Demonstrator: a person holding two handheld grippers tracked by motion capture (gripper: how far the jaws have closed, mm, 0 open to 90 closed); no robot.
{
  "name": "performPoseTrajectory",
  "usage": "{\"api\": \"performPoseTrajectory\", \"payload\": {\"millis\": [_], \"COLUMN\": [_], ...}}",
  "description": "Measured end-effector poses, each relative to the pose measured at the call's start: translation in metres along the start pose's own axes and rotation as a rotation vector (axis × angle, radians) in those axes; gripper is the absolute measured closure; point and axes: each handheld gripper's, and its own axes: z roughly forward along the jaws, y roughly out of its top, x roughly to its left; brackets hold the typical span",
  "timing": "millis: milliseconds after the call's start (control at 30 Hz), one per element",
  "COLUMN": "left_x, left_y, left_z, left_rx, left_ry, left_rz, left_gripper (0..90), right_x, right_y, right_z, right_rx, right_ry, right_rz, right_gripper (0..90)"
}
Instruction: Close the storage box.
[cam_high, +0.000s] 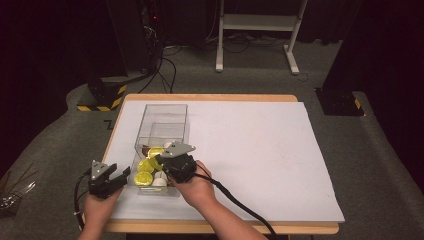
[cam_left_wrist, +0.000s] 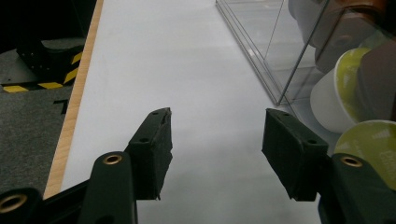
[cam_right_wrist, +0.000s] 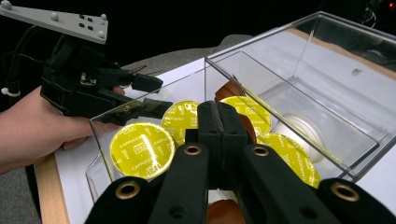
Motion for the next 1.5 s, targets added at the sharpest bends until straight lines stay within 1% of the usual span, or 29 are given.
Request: {"api": "performPoseTrajectory", "payload": {"millis": [33, 100, 167, 267, 333, 367, 467, 500, 600, 700, 767, 900, 1067, 1133, 1167, 1333, 1367, 1500], "left_x": [0.0, 0.001, 0.0, 0.0, 0.0, 0.0, -0.001, 0.0, 0.0, 0.0, 0.0, 0.001, 0.0, 0.0, 0.0, 0.0, 0.0, 0.0], "left_y": [0.0, 0.0, 0.0, 0.0, 0.0, 0.0, 0.0, 0.0, 0.0, 0.0, 0.0, 0.0, 0.0, 0.0, 0.0, 0.0, 0.0, 0.0], "left_z": [0.0, 0.0, 0.0, 0.0, 0.001, 0.001, 0.001, 0.0, 0.001, 0.0, 0.001, 0.0, 0.0, 0.001, 0.001, 0.001, 0.001, 0.001], "left_rx": [-0.002, 0.001, -0.001, 0.001, -0.004, 0.001, 0.001, 0.008, -0.002, 0.008, 0.003, 0.008, 0.007, 0.004, 0.004, 0.003, 0.007, 0.005], "left_ry": [-0.001, 0.0, 0.0, 0.0, 0.0, 0.0, -0.002, -0.003, -0.004, -0.003, -0.003, -0.003, -0.004, -0.003, -0.003, -0.006, -0.006, -0.007], "left_rz": [-0.004, 0.0, -0.003, 0.002, -0.009, -0.003, -0.006, 0.006, -0.009, 0.008, -0.002, 0.011, 0.008, -0.001, 0.001, -0.006, 0.001, -0.001], "left_gripper": [42.8, 42.8, 42.8, 42.8, 42.8, 42.8, 42.8, 42.8, 42.8, 42.8, 42.8, 42.7, 42.7, 42.7, 42.7, 42.7, 42.7, 42.7], "right_x": [0.0, 0.0, -0.002, -0.004, -0.005, -0.006, -0.007, -0.007, -0.009, -0.011, -0.013, -0.014, -0.017, -0.018, -0.018, -0.023, -0.024, -0.029], "right_y": [0.0, 0.001, 0.002, 0.004, 0.005, 0.005, 0.006, 0.007, 0.008, 0.01, 0.01, 0.012, 0.013, 0.013, 0.013, 0.013, 0.013, 0.011], "right_z": [-0.001, -0.003, -0.005, -0.009, -0.012, -0.013, -0.017, -0.018, -0.022, -0.025, -0.027, -0.033, -0.038, -0.041, -0.042, -0.049, -0.051, -0.056], "right_rx": [-0.003, -0.012, -0.018, -0.03, -0.039, -0.044, -0.056, -0.06, -0.073, -0.083, -0.09, -0.105, -0.114, -0.118, -0.119, -0.128, -0.129, -0.135], "right_ry": [-0.003, -0.002, 0.001, -0.002, -0.007, -0.009, -0.019, -0.021, -0.026, -0.031, -0.033, -0.039, -0.051, -0.057, -0.06, -0.076, -0.079, -0.094], "right_rz": [-0.004, -0.003, 0.007, 0.008, 0.007, 0.005, 0.004, 0.002, 0.004, 0.011, 0.014, 0.014, 0.008, 0.004, 0.009, 0.007, 0.01, 0.015], "right_gripper": [90.0, 90.0, 90.0, 90.0, 90.0, 90.0, 90.0, 90.0, 90.0, 90.0, 90.0, 90.0, 90.0, 90.0, 90.0, 90.0, 90.0, 90.0]}}
